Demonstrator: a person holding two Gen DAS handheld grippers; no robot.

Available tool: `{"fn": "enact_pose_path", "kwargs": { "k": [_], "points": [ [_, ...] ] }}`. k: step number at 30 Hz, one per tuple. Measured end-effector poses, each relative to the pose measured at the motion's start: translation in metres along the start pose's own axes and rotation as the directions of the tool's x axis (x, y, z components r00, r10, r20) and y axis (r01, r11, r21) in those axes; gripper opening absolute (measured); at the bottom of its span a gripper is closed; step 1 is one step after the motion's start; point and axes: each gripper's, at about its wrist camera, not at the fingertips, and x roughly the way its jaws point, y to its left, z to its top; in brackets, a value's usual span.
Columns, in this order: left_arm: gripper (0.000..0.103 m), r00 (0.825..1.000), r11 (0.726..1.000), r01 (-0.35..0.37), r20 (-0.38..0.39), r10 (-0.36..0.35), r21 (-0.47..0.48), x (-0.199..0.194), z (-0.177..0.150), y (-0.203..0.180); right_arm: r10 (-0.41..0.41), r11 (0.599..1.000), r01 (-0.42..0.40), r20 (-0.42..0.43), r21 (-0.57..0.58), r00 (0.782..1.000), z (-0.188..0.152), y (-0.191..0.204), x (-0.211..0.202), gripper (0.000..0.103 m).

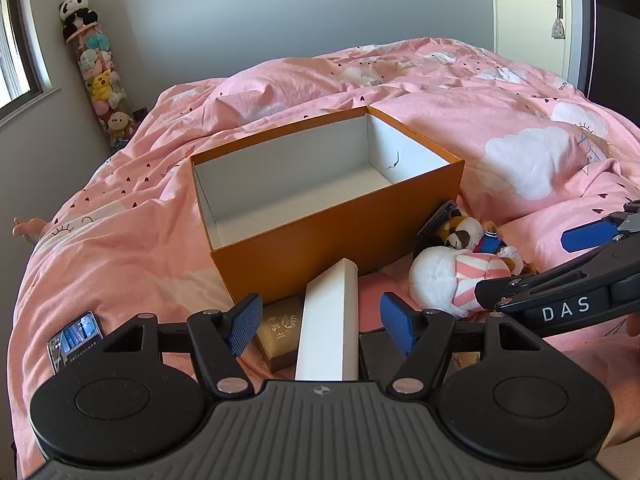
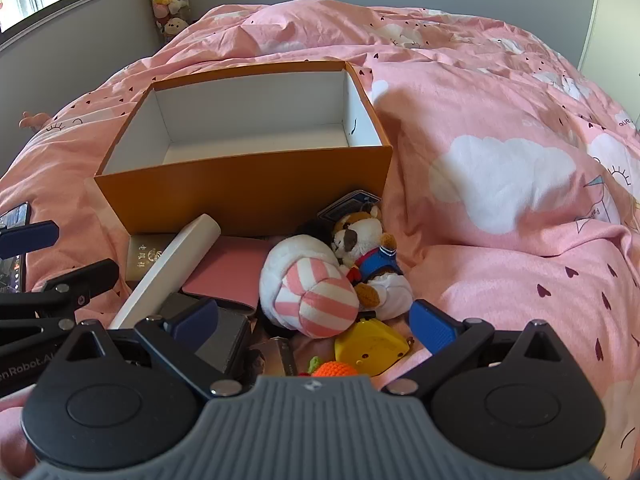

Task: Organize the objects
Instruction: 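Reach the left gripper to the white glasses case and close on it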

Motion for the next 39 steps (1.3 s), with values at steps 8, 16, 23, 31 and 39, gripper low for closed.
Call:
{"fn": "enact_pose_path", "kwargs": {
  "k": [8, 16, 23, 31, 39],
  "points": [
    [0.079, 1.000, 1.000, 0.011, -0.012, -0.011, -0.015, 0.000, 0.000, 0.002, -0.001, 1.000, 0.001, 0.001, -0.001, 1.000, 0.000, 0.000, 0.000, 0.102],
    [0.051, 0.995, 0.997, 0.066, -0.066, -0.069, -0.040, 0.006, -0.002, 0.008, 0.002, 1.000, -0.002, -0.005, 0.000, 1.000, -0.001, -0.001, 0.004, 0.102],
    [0.038, 0.980, 0.991, 0.127, -0.147, -0.132, -0.047, 0.020, -0.003, 0.016, 0.053, 0.997, -0.055, -0.036, -0.046, 0.998, 0.005, 0.006, 0.013, 0.072],
    [0.037, 0.954, 0.976, 0.179, -0.220, -0.203, -0.123, 0.045, -0.001, 0.037, 0.158, 0.979, -0.169, -0.103, -0.111, 0.982, 0.028, 0.027, 0.039, 0.046],
    [0.053, 0.934, 0.973, 0.201, -0.276, -0.226, -0.117, 0.074, 0.002, 0.032, 0.197, 0.961, -0.230, -0.202, -0.155, 0.959, 0.044, 0.046, 0.080, 0.027]
  ]
}}
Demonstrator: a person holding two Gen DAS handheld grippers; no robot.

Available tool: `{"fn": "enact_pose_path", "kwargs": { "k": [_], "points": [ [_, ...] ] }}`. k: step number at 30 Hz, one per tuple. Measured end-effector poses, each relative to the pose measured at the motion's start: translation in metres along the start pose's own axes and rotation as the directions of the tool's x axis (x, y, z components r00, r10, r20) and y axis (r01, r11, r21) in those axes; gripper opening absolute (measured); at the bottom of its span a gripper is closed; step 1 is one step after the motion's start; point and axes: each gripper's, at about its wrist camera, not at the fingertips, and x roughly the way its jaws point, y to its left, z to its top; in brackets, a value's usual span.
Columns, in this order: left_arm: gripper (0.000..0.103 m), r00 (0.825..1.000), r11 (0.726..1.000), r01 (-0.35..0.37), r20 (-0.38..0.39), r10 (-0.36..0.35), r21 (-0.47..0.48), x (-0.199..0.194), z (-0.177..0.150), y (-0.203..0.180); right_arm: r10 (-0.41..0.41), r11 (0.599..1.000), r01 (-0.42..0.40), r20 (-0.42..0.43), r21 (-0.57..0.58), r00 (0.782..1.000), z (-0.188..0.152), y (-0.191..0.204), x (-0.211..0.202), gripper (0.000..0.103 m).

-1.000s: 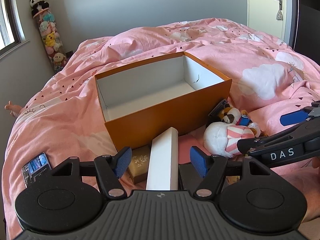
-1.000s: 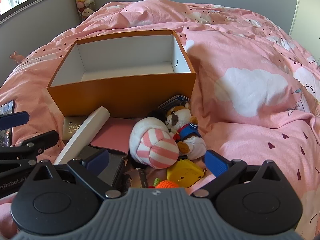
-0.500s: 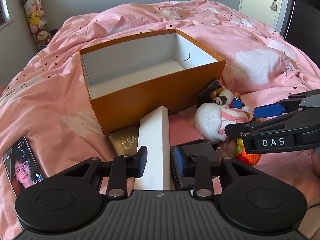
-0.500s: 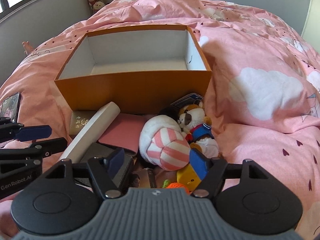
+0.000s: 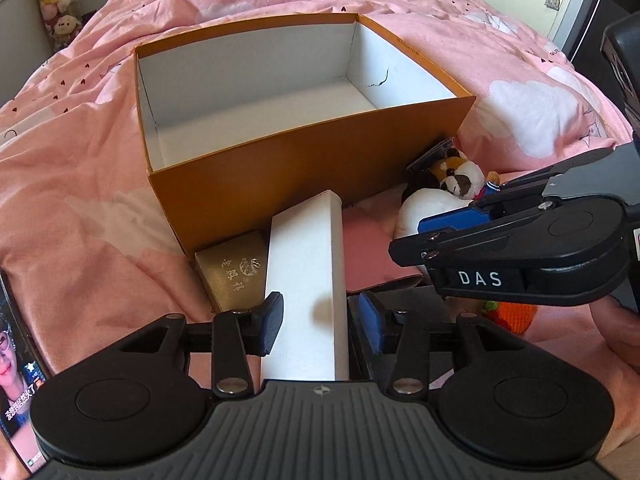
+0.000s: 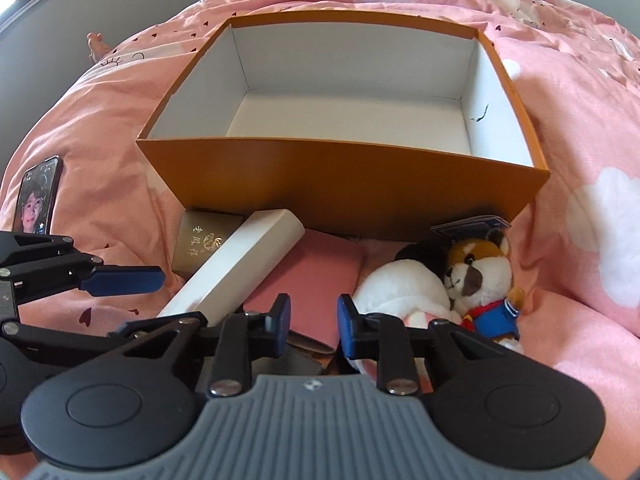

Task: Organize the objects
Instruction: 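Reach the left gripper to the white glasses case and close on it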

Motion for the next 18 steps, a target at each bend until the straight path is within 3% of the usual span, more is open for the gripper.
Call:
{"fn": "enact_pose_path", "kwargs": {
  "k": [5, 11, 18],
  "points": [
    [0.052, 0.999, 1.000, 0.011, -0.053, -0.012, -0.029, 0.018, 0.003, 0.008, 0.017, 1.000, -0.018, -0.042, -0.012, 0.999, 0.008, 0.000, 0.017, 0.026],
    [0.036, 0.996, 0.995, 0.063, -0.051, -0.067, -0.073, 0.012, 0.004, 0.019, 0.050, 0.998, -0.052, -0.078, -0.018, 0.996, 0.015, 0.000, 0.035, 0.021],
    [0.036, 0.998, 0.996, 0.032, -0.043, -0.035, -0.079, 0.000, 0.009, 0.029, 0.139, 0.989, -0.142, -0.090, -0.032, 0.986, 0.020, 0.008, 0.048, 0.019]
  ]
}}
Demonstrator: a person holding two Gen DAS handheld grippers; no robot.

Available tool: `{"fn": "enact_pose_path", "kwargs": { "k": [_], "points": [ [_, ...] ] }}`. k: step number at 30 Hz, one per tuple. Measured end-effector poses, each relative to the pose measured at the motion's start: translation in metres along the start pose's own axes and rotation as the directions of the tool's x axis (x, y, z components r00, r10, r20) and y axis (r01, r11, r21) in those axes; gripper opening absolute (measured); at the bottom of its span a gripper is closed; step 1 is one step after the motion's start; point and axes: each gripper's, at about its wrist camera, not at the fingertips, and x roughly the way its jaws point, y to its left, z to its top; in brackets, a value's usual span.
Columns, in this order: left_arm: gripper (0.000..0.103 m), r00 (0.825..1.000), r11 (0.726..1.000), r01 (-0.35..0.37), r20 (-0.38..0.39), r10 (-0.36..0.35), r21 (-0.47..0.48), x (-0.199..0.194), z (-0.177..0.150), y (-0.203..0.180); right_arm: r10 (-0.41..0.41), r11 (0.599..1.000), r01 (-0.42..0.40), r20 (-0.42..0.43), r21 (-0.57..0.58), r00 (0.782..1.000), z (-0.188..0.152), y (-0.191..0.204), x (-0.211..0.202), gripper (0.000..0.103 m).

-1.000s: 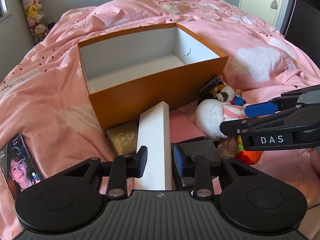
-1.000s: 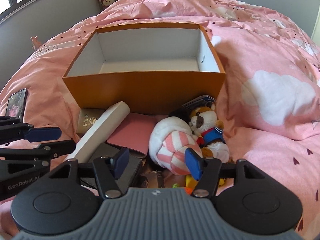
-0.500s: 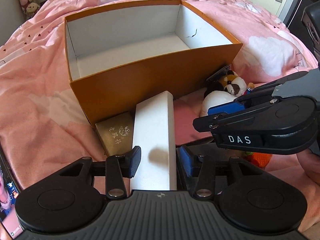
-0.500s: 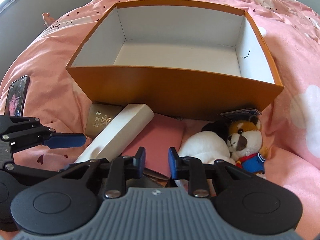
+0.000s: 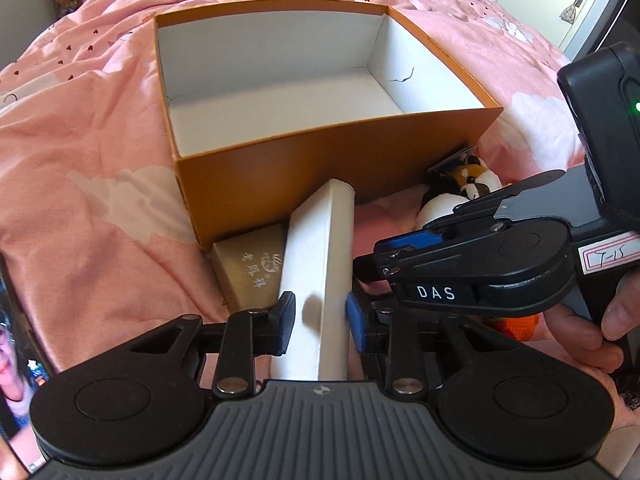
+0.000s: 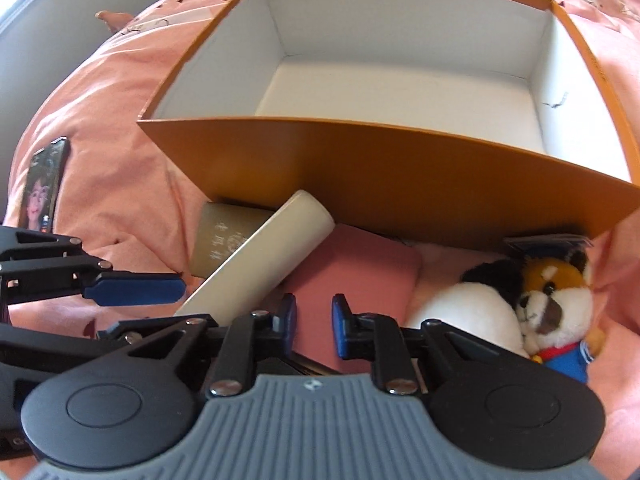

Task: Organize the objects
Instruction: 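Reach the left gripper to the white glasses case and close on it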

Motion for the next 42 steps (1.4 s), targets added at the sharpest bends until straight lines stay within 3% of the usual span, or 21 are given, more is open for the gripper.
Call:
{"fn": "enact_pose_path", "kwargs": {
  "k": [5, 7, 9, 14, 16, 18, 22, 26, 32, 42],
  "points": [
    [0.038, 0.997, 0.997, -0.074, 0.021, 0.074, 0.021, -0.008, 0.005, 0.002, 0.073, 0.997, -0.073, 0.000, 0.025, 0.997, 0.009, 0.005, 0.007, 0.010],
    [0.038, 0.991, 0.990, -0.131, 0.031, 0.130, 0.040, -0.010, 0.006, 0.002, 0.090, 0.996, -0.090, -0.004, 0.026, 0.996, 0.011, 0.009, 0.009, 0.002],
    [0.038, 0.984, 0.983, -0.178, 0.040, 0.176, 0.051, -0.011, 0.007, 0.002, 0.088, 0.996, -0.088, -0.003, 0.019, 0.996, 0.011, 0.012, 0.010, 0.002],
    [0.036, 0.989, 0.989, -0.143, 0.038, 0.142, 0.040, -0.017, 0.009, 0.004, 0.161, 0.987, -0.161, 0.015, 0.026, 0.987, 0.012, 0.015, 0.006, 0.002],
    [0.037, 0.987, 0.985, -0.160, 0.029, 0.158, 0.060, -0.018, 0.009, 0.002, 0.172, 0.985, -0.173, 0.016, 0.016, 0.985, 0.013, 0.018, 0.005, 0.002],
    [0.052, 0.985, 0.981, -0.171, 0.009, 0.170, 0.087, -0.016, 0.007, 0.000, 0.194, 0.980, -0.195, 0.016, 0.032, 0.981, 0.014, 0.016, 0.006, 0.002],
    [0.054, 0.984, 0.983, -0.171, -0.028, 0.173, 0.067, -0.008, 0.003, 0.003, 0.315, 0.944, -0.316, 0.018, 0.094, 0.949, 0.017, 0.011, 0.008, 0.002],
    [0.057, 0.985, 0.986, -0.168, -0.049, 0.168, 0.012, -0.006, 0.003, 0.012, 0.299, 0.952, -0.300, 0.018, 0.062, 0.954, 0.018, 0.022, 0.009, 0.002],
    [0.055, 0.974, 0.976, -0.218, -0.062, 0.219, 0.025, -0.010, 0.002, 0.013, 0.244, 0.968, -0.244, -0.001, 0.057, 0.970, 0.014, 0.016, 0.009, 0.002],
    [0.054, 0.959, 0.962, -0.273, -0.069, 0.273, 0.009, -0.001, 0.003, 0.016, 0.289, 0.956, -0.283, -0.072, 0.078, 0.955, 0.006, 0.017, 0.028, 0.002]
  ]
}}
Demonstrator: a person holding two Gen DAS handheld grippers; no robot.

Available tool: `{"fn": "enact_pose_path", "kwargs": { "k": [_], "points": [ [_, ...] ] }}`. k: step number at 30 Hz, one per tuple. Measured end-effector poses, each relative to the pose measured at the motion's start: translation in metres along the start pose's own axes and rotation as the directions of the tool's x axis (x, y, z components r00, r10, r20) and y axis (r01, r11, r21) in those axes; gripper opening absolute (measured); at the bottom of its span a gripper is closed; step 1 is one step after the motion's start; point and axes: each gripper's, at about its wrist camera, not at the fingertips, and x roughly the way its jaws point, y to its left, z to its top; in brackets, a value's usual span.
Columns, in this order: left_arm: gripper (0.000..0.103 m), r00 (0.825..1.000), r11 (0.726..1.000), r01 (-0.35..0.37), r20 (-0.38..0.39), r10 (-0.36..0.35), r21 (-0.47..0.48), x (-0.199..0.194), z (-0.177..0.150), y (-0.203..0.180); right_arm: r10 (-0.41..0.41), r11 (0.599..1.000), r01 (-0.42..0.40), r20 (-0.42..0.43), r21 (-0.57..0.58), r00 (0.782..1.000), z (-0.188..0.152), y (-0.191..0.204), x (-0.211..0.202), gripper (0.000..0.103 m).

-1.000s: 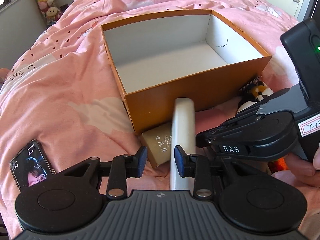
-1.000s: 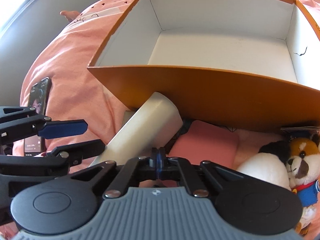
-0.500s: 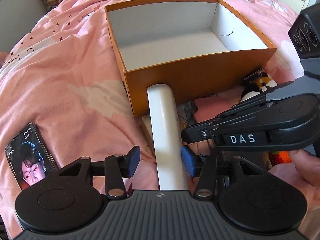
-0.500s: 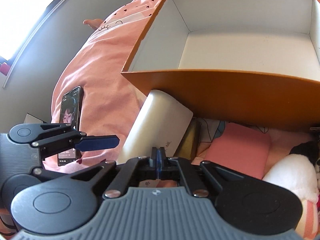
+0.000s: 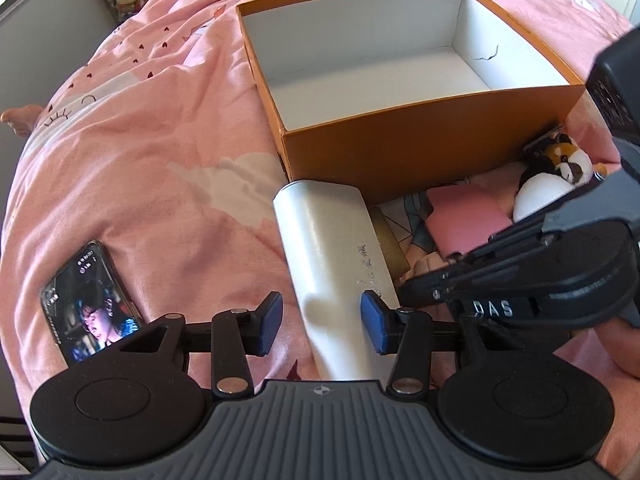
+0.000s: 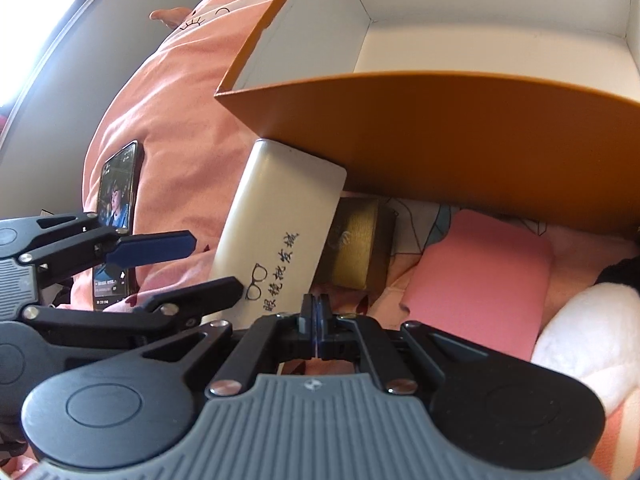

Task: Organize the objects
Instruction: 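Reach the left gripper to the white glasses case and close on it, then grasp the small gold box with the right gripper while the left gripper lifts the white case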

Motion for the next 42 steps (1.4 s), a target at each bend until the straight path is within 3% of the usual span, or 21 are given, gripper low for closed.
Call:
{"fn": "enact_pose_path", "kwargs": {
  "k": [4, 8, 10, 14, 19, 21, 25, 29, 34, 39, 42],
  "points": [
    [0.054, 1.000, 0.999, 0.019, 0.013, -0.019, -0.034, 0.010, 0.002, 0.000, -0.017, 0.999, 0.017, -0.001, 0.033, 1.000, -0.002, -0.005, -0.003, 0.002],
    [0.058, 1.000, 0.998, -0.006, 0.013, 0.007, -0.058, 0.012, 0.005, -0.005, -0.058, 0.998, 0.057, 0.026, 0.041, 0.998, -0.003, -0.008, -0.010, 0.002],
    [0.057, 0.999, 0.998, -0.044, 0.018, 0.044, -0.048, 0.009, 0.007, -0.012, -0.069, 0.997, 0.067, 0.037, 0.036, 0.997, -0.003, -0.008, -0.012, 0.002],
    [0.065, 0.985, 0.987, -0.162, 0.062, 0.161, 0.016, 0.002, 0.008, -0.034, -0.085, 0.995, 0.082, 0.052, 0.065, 0.995, -0.002, -0.016, -0.019, 0.002],
    [0.076, 0.982, 0.977, -0.186, 0.049, 0.182, 0.101, 0.009, 0.009, -0.061, -0.113, 0.991, 0.103, 0.129, 0.083, 0.985, -0.001, -0.026, -0.042, 0.003],
    [0.084, 0.974, 0.966, -0.224, 0.040, 0.221, 0.128, 0.017, 0.008, -0.070, -0.115, 0.990, 0.103, 0.141, 0.092, 0.983, 0.000, -0.030, -0.047, 0.004],
    [0.089, 0.956, 0.941, -0.292, 0.028, 0.292, 0.172, 0.030, 0.006, -0.080, -0.110, 0.989, 0.094, 0.140, 0.114, 0.984, -0.001, -0.038, -0.048, 0.004],
    [0.086, 0.951, 0.940, -0.308, 0.011, 0.310, 0.149, 0.036, 0.010, -0.075, -0.096, 0.990, 0.082, 0.126, 0.118, 0.987, 0.000, -0.042, -0.042, 0.008],
    [0.079, 0.971, 0.969, -0.239, 0.019, 0.238, 0.058, 0.029, 0.010, -0.058, -0.077, 0.994, 0.067, 0.111, 0.086, 0.991, 0.004, -0.041, -0.037, 0.010],
    [0.079, 0.995, 0.993, -0.094, 0.032, 0.097, -0.072, 0.012, 0.008, -0.023, -0.074, 0.997, 0.072, 0.100, 0.030, 0.992, 0.012, -0.035, -0.033, 0.015],
    [0.078, 1.000, 0.989, 0.001, 0.031, 0.004, -0.151, 0.001, 0.010, 0.001, -0.078, 0.996, 0.081, 0.091, -0.026, 0.993, 0.018, -0.027, -0.029, 0.031]
  ]
}}
